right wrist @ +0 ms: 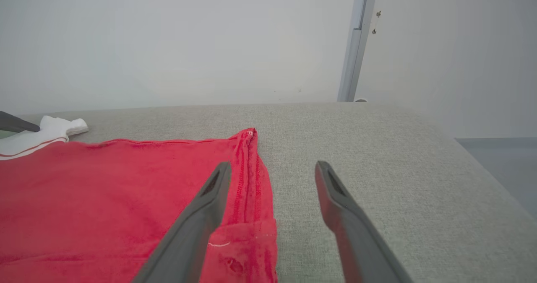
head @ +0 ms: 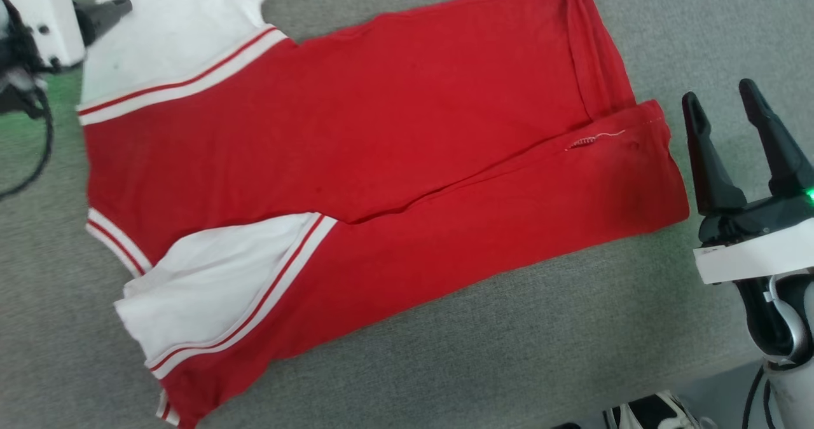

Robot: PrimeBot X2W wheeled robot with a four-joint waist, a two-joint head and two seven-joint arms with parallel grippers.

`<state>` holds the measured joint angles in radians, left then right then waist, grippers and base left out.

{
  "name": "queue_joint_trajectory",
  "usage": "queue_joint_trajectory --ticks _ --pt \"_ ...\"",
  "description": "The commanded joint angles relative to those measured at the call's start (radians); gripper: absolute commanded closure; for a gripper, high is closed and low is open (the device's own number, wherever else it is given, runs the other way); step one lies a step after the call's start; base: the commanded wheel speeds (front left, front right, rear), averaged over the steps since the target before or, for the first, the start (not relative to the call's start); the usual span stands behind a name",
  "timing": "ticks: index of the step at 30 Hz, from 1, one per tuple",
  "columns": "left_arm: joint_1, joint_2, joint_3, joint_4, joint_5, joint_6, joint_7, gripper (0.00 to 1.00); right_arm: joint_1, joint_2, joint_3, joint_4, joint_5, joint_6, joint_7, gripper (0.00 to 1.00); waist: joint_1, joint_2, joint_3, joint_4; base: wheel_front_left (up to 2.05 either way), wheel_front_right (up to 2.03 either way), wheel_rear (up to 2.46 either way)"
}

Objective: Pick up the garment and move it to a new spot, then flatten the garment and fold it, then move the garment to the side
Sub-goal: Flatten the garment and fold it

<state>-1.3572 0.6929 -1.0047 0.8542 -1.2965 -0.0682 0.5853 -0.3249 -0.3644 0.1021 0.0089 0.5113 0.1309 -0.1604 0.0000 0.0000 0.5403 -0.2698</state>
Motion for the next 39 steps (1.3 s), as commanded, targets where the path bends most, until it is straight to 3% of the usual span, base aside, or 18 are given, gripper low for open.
queue_joint_trajectory --ticks 1,6,7,8,9,10,15,26,36,37,38,39 --pt "-0.01 -0.004 -0.007 0.006 0.001 -0.005 0.016 0.0 -0.013 0.003 0.003 0.003 0.004 0.0 -0.009 0.0 0.0 0.0 0.014 -0.012 0.0 0.0 0.0" --pt "-0.034 -0.034 -0.028 0.036 0.004 -0.026 0.08 0.01 -0.029 -0.009 0.03 0.015 0.016 0.0 -0.003 0.0 0.0 0.0 0.037 -0.013 0.0 0.0 0.0" --pt "-0.034 -0.045 -0.027 0.035 -0.007 -0.033 0.093 0.34 -0.037 -0.012 0.038 0.016 0.021 0.0 0.001 0.0 0.0 0.0 0.041 -0.012 0.0 0.0 0.0" --pt "-0.031 -0.056 -0.025 0.035 -0.02 -0.039 0.108 0.6 -0.047 -0.018 0.048 0.017 0.026 0.0 0.011 0.0 0.0 0.0 0.044 -0.01 0.0 0.0 0.0" --pt "-0.032 -0.065 -0.025 0.03 -0.028 -0.046 0.119 0.94 -0.061 -0.028 0.059 0.019 0.028 0.0 0.021 0.0 0.0 0.0 0.047 -0.007 0.0 0.0 0.0" --pt "-0.035 -0.07 -0.025 0.028 -0.033 -0.049 0.124 1.0 -0.075 -0.039 0.07 0.021 0.029 0.0 0.034 0.0 0.0 0.0 0.05 -0.004 0.0 0.0 0.0" --pt "-0.051 -0.079 -0.032 0.024 -0.022 -0.057 0.109 1.0 -0.206 -0.103 0.142 0.057 0.046 0.0 0.173 0.0 0.0 0.0 0.067 0.018 0.0 0.0 0.0" --pt "-0.085 -0.149 -0.045 -0.056 -0.034 -0.065 0.06 1.0 -0.596 -0.264 0.349 0.269 0.142 0.0 0.603 0.0 0.0 0.0 0.117 0.121 0.0 0.0 0.0" --pt "-0.086 -0.164 -0.07 -0.124 -0.05 -0.064 0.013 1.0 -0.741 -0.277 0.406 0.371 0.276 0.0 0.857 0.02 0.0 0.0 0.129 0.179 0.0 0.0 0.0" --pt "-0.083 -0.166 -0.071 -0.127 -0.053 -0.064 0.006 1.0 -0.741 -0.281 0.415 0.373 0.28 0.0 0.87 0.42 0.0 0.0 0.127 0.182 0.0 0.0 0.0" --pt "-0.081 -0.166 -0.073 -0.132 -0.055 -0.064 -0.002 1.0 -0.741 -0.284 0.421 0.374 0.283 0.0 0.879 0.61 0.0 0.0 0.125 0.183 0.0 0.0 0.0" --pt "-0.077 -0.169 -0.074 -0.14 -0.06 -0.064 -0.022 1.0 -0.743 -0.29 0.429 0.375 0.289 0.0 0.883 1.0 0.0 0.0 0.118 0.188 0.0 0.0 0.0"
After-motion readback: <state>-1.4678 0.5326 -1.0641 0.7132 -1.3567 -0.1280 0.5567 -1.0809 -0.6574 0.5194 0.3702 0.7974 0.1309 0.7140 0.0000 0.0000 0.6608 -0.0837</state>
